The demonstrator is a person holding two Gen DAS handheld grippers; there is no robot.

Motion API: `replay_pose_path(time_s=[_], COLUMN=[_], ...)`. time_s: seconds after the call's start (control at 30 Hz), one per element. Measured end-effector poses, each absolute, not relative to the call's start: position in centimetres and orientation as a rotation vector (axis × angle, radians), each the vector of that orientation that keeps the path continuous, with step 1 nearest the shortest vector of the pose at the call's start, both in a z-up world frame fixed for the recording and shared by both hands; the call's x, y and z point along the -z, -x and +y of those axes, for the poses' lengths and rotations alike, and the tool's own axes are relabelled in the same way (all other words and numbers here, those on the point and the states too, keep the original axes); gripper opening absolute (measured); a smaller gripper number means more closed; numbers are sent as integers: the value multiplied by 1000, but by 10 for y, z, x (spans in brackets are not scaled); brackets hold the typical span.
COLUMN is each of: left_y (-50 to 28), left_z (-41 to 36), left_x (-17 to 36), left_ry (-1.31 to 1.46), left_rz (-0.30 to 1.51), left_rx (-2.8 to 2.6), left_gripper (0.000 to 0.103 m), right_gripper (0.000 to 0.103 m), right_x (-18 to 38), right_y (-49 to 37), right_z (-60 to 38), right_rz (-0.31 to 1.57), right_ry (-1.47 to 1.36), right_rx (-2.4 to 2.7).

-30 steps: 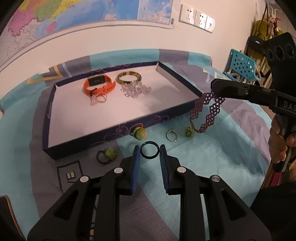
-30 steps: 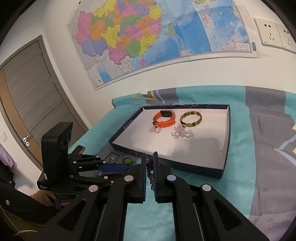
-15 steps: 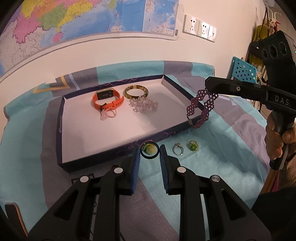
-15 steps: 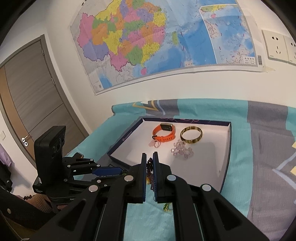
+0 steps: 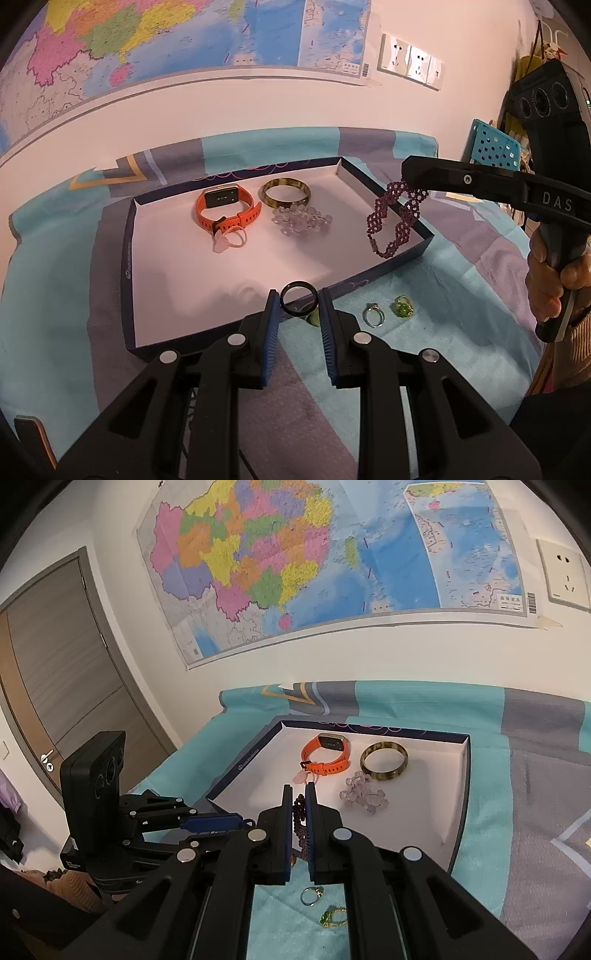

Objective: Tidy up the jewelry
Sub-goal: 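Carry the necklace over the box with the right tool while the left tool lifts the black ring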

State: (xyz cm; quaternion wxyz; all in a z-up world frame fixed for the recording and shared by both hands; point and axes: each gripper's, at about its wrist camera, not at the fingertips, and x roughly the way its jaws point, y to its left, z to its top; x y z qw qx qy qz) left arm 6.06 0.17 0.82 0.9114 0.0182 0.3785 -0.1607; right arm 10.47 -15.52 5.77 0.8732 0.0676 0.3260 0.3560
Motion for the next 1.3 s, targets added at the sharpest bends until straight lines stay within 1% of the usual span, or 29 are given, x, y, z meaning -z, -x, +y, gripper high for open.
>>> replay_pose_path(time_s=[1.3], left_y=[-89], left_z=[7], left_x=[-5], left_ry=[-39], left_rz=[791], left_rx=[299], left_gripper=[22], right_gripper=[5], right_x=[-49], right_y=[-132], right_z=[-140], right_rz=[718], right_ry=[-133], right_rx=[-743])
